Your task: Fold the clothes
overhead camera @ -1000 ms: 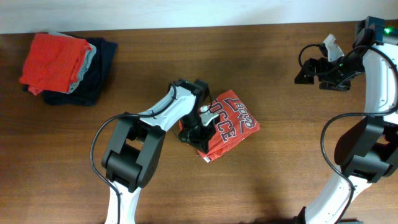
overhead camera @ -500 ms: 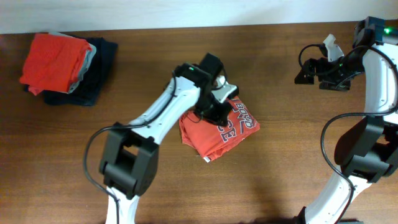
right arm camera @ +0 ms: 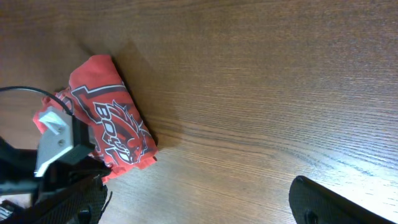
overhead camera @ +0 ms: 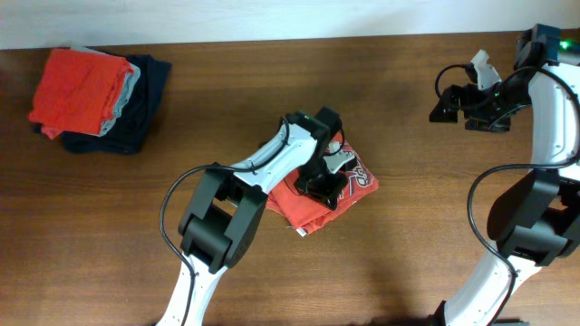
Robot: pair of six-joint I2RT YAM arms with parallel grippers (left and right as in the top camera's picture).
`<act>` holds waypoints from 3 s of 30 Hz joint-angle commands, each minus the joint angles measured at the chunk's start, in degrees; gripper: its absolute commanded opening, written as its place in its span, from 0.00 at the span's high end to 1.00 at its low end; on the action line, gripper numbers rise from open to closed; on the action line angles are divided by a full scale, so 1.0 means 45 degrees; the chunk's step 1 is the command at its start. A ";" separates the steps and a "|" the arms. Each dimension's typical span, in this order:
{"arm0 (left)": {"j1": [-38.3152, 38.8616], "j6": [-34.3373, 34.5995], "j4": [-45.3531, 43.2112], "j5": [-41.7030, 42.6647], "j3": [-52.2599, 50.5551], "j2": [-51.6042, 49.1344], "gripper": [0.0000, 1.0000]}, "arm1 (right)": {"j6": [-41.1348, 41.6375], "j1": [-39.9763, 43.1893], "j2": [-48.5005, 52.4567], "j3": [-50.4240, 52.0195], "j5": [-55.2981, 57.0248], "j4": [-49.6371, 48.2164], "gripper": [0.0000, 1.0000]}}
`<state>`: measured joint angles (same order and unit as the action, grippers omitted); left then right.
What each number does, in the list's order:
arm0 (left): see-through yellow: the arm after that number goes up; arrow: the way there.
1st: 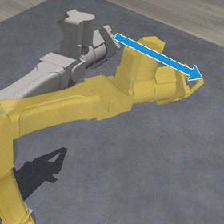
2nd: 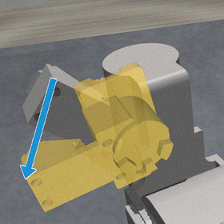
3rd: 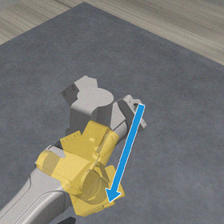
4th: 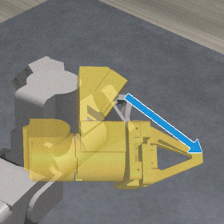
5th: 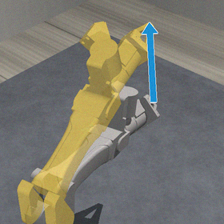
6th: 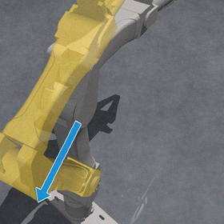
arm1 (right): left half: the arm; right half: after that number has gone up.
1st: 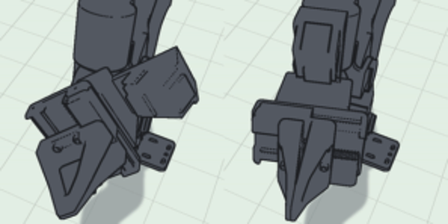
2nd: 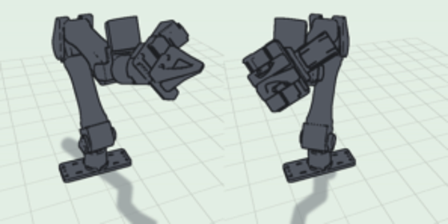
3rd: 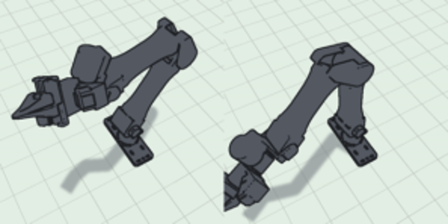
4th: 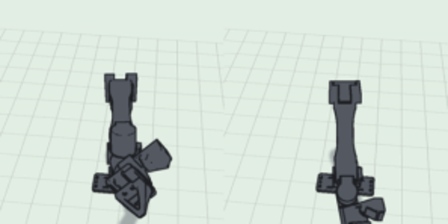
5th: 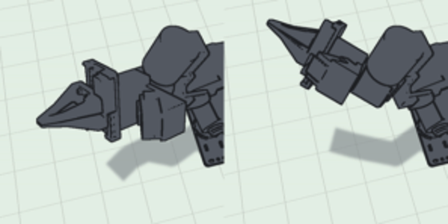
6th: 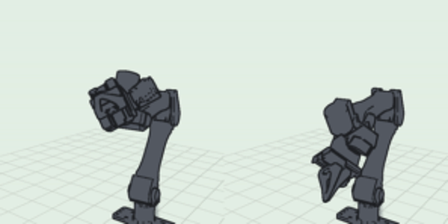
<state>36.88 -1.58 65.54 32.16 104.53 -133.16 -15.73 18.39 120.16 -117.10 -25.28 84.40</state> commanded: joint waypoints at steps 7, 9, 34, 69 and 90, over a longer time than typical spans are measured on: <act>-0.0175 -0.0704 0.0855 0.1243 0.4279 0.0141 1.00 | -0.0170 0.0000 -0.0175 -0.0049 0.0112 0.0000 0.01; -0.0102 -0.0704 0.0549 0.1248 0.4289 0.0131 1.00 | -0.0170 0.0000 -0.0175 -0.0049 0.0112 0.0000 0.02; -0.1341 -0.0471 0.1297 0.1239 0.8349 -0.2239 1.00 | -0.0170 0.0000 -0.0175 -0.0049 0.0112 0.0000 0.02; -0.4070 -0.1243 0.6902 -0.3269 1.2308 -0.2871 0.01 | -0.0170 0.0000 -0.0175 -0.0049 0.0112 0.0000 0.01; -0.3900 -0.6475 0.6931 -0.1535 0.7684 -0.2929 0.01 | -0.0170 0.0000 -0.0175 -0.0049 0.0112 0.0000 0.01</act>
<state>18.85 -22.26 96.05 16.86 139.46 -146.15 -15.70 18.39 120.16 -117.10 -25.26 84.40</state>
